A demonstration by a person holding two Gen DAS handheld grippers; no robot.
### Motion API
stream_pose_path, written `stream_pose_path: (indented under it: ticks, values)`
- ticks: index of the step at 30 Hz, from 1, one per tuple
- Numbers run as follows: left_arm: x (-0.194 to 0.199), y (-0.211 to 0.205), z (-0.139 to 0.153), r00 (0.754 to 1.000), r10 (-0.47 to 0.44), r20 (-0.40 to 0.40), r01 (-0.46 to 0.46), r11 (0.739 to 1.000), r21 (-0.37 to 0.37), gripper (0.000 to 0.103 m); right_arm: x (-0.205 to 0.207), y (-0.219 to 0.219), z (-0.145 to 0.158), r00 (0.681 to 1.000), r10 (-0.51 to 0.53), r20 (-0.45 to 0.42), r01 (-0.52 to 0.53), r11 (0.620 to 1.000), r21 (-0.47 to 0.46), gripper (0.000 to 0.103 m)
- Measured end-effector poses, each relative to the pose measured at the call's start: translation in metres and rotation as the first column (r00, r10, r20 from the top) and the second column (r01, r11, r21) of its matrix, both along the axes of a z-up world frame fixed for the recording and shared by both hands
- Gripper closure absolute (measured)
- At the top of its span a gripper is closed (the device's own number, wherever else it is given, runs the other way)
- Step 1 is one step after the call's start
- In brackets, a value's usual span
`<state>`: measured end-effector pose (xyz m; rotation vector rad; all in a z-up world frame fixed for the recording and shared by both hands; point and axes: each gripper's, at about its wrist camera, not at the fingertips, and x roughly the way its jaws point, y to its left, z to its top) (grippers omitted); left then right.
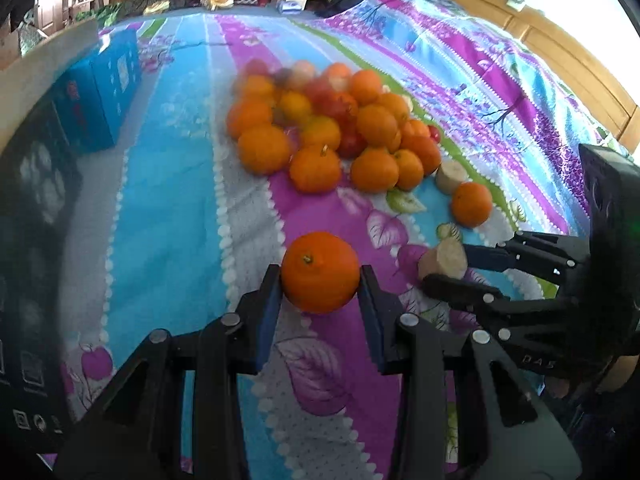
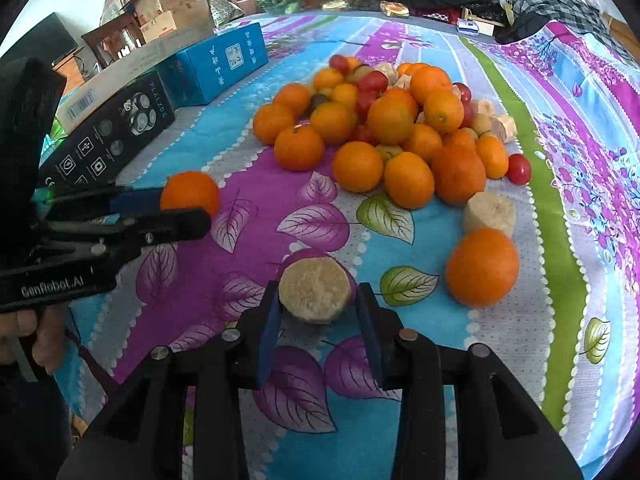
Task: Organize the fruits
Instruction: 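Carry the orange and fruit piece in both tools over the colander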
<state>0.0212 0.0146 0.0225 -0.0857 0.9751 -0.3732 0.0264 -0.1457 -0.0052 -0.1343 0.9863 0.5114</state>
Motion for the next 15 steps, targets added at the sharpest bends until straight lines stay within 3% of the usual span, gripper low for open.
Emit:
stream_pose_path:
  ticks: [3,6,9,15]
  values:
    - [-0.002,0.000,0.003,1.000,0.011,-0.003,-0.011,1.000,0.005,0.064,0.002,0.001,0.003,1.000,-0.018,0.010,0.018,1.000,-0.013,0.066]
    - [-0.006,0.004,0.026,0.998,0.055,0.042,-0.056,0.998,0.030,0.064,0.006,-0.002,0.019,0.996,-0.090,0.029,0.090,0.996,0.004,0.067]
    - [-0.009,0.014,0.061,0.987,0.119,0.108,-0.126,0.991,0.051,0.064,0.011,0.000,0.060,0.982,-0.160,0.101,0.155,0.987,0.048,0.067]
    - [-0.021,0.049,0.137,0.943,0.240,0.229,-0.260,0.964,0.059,0.064,0.019,0.032,0.131,0.962,-0.181,0.203,0.163,0.981,0.101,0.067]
